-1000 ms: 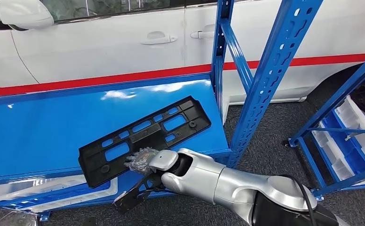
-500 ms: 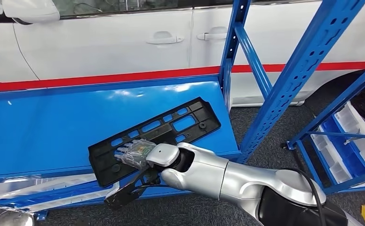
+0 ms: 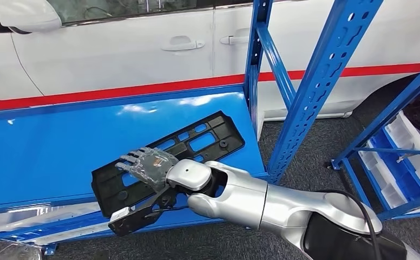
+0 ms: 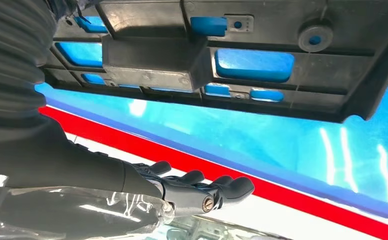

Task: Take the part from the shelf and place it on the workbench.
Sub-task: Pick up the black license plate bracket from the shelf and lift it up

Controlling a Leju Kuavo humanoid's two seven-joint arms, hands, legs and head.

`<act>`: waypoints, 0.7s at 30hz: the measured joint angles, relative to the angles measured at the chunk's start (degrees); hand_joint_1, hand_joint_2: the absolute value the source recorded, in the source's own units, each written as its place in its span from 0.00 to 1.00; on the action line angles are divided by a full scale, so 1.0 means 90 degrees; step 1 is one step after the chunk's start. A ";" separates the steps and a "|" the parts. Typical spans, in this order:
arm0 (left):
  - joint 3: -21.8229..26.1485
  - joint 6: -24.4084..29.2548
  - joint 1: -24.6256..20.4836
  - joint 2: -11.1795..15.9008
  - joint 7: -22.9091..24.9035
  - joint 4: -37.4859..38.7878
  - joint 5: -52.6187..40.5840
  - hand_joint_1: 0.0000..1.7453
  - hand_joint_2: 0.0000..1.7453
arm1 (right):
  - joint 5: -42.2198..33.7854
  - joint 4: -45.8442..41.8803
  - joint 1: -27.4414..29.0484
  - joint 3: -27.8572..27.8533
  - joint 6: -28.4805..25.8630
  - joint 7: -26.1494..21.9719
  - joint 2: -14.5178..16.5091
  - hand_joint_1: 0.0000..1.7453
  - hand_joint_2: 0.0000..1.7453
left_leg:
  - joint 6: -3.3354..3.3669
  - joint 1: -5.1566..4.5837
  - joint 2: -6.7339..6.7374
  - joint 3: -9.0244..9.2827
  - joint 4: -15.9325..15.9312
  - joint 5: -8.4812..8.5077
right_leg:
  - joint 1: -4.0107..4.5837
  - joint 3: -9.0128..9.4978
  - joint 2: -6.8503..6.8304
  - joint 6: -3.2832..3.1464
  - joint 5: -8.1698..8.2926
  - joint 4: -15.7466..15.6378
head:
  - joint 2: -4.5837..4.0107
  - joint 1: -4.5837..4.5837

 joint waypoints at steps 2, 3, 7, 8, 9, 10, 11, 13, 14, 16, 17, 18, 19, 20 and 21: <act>0.0000 -0.0003 0.0006 0.0001 0.0000 0.0000 -0.0008 0.00 0.00 | 0.0044 -0.0012 0.0040 -0.0006 -0.0004 0.0016 -0.0030 0.00 1.00 | -0.0023 0.0008 0.0001 -0.0181 0.0332 -0.0004 | 0.0004 0.0002 -0.0001 -0.0003 -0.0003 0.0002 | 0.0000 0.0000; 0.0000 -0.0005 0.0010 0.0004 0.0000 0.0000 -0.0010 0.00 0.00 | 0.0075 -0.0010 0.0054 -0.0007 0.0004 0.0020 -0.0044 0.00 1.00 | -0.0019 0.0010 0.0001 -0.0098 0.0134 0.0167 | 0.0004 0.0006 0.0004 -0.0002 -0.0003 0.0004 | 0.0000 0.0000; -0.0001 -0.0018 -0.0013 0.0016 -0.0001 0.0000 -0.0025 0.00 0.00 | 0.0269 0.0018 0.0082 -0.0010 -0.0038 0.0010 -0.0075 0.00 1.00 | 0.0080 -0.0028 -0.0003 0.0585 -0.1325 0.0767 | 0.0023 0.0007 0.0019 0.0062 -0.0008 0.0006 | 0.0001 0.0004; -0.0001 -0.0022 -0.0019 0.0016 -0.0002 0.0000 -0.0027 0.00 0.00 | 0.0365 0.0024 0.0101 -0.0015 -0.0116 0.0019 -0.0085 0.00 1.00 | 0.0111 -0.0048 -0.0010 0.0627 -0.1420 0.0757 | 0.0027 0.0000 0.0019 0.0098 -0.0003 0.0001 | 0.0001 0.0005; -0.0002 -0.0027 -0.0020 0.0015 -0.0002 0.0000 -0.0027 0.00 0.00 | 0.0482 0.0026 0.0123 -0.0025 -0.0222 0.0044 -0.0095 0.00 1.00 | 0.0146 -0.0062 -0.0016 0.0628 -0.1433 0.0762 | 0.0027 -0.0003 0.0020 0.0138 0.0004 -0.0009 | 0.0001 0.0007; -0.0002 -0.0030 -0.0015 0.0012 -0.0002 0.0000 -0.0027 0.00 0.00 | 0.0611 0.0024 0.0144 -0.0047 -0.0342 0.0082 -0.0106 0.00 1.00 | 0.0188 -0.0046 -0.0014 0.0637 -0.1454 0.0781 | 0.0029 -0.0010 0.0016 0.0177 -0.0003 -0.0004 | 0.0001 0.0007; -0.0002 -0.0033 -0.0010 0.0010 -0.0002 0.0000 -0.0027 0.00 0.00 | 0.0740 0.0017 0.0159 -0.0082 -0.0468 0.0128 -0.0121 0.00 1.00 | 0.0230 -0.0034 -0.0007 0.0654 -0.1486 0.0800 | 0.0031 -0.0031 0.0012 0.0213 -0.0045 0.0049 | 0.0001 0.0011; -0.0002 -0.0036 -0.0008 0.0005 -0.0002 0.0000 -0.0029 0.00 0.00 | 0.0956 -0.0016 0.0176 -0.0182 -0.0689 0.0209 -0.0164 0.00 1.00 | 0.0311 -0.0010 0.0012 0.0688 -0.1547 0.0834 | 0.0036 -0.0235 0.0000 0.0267 -0.0315 0.0494 | 0.0001 0.0027; -0.0002 -0.0036 -0.0010 0.0007 -0.0002 0.0001 -0.0030 0.00 0.00 | 0.1035 -0.0038 0.0196 -0.0233 -0.0771 0.0237 -0.0194 0.00 1.00 | 0.0334 -0.0023 0.0015 0.0690 -0.1549 0.0832 | 0.0031 -0.0409 -0.0004 0.0279 -0.0510 0.0871 | 0.0001 0.0034; -0.0002 -0.0042 -0.0011 0.0012 -0.0002 0.0002 -0.0030 0.00 0.00 | 0.1121 -0.0067 0.0271 -0.0313 -0.0840 0.0264 -0.0257 0.00 1.00 | 0.0361 -0.0034 0.0014 0.0685 -0.1531 0.0819 | 0.0026 -0.0741 -0.0006 0.0290 -0.0776 0.1567 | 0.0000 0.0038; -0.0002 -0.0046 -0.0007 0.0012 -0.0002 0.0002 -0.0031 0.00 0.00 | 0.1146 -0.0076 0.0314 -0.0341 -0.0846 0.0268 -0.0287 0.00 1.00 | 0.0366 -0.0037 0.0010 0.0685 -0.1517 0.0810 | 0.0024 -0.0789 -0.0007 0.0289 -0.0753 0.1665 | 0.0001 0.0040; -0.0002 -0.0051 -0.0003 0.0010 -0.0002 0.0002 -0.0031 0.00 0.00 | 0.1168 -0.0083 0.0348 -0.0363 -0.0848 0.0270 -0.0310 0.00 1.00 | 0.0363 -0.0037 0.0006 0.0685 -0.1498 0.0800 | 0.0024 -0.0724 -0.0008 0.0282 -0.0622 0.1534 | 0.0001 0.0040; -0.0002 -0.0056 0.0000 0.0007 -0.0002 0.0001 -0.0031 0.00 0.00 | 0.1190 -0.0093 0.0370 -0.0384 -0.0849 0.0270 -0.0327 0.00 1.00 | 0.0353 -0.0037 0.0001 0.0685 -0.1473 0.0784 | 0.0023 -0.0551 -0.0009 0.0266 -0.0413 0.1190 | 0.0001 0.0042; -0.0002 -0.0061 0.0002 0.0003 -0.0002 0.0001 -0.0031 0.00 0.00 | 0.1213 -0.0103 0.0378 -0.0406 -0.0852 0.0270 -0.0336 0.00 1.00 | 0.0335 -0.0039 -0.0002 0.0679 -0.1443 0.0763 | 0.0024 -0.0345 -0.0009 0.0243 -0.0244 0.0778 | 0.0001 0.0042; -0.0002 -0.0066 -0.0002 0.0000 -0.0002 0.0001 -0.0031 0.00 0.00 | 0.1236 -0.0116 0.0383 -0.0430 -0.0858 0.0270 -0.0343 0.00 1.00 | 0.0309 -0.0051 -0.0006 0.0664 -0.1402 0.0741 | 0.0026 -0.0168 -0.0006 0.0219 -0.0128 0.0429 | 0.0000 0.0038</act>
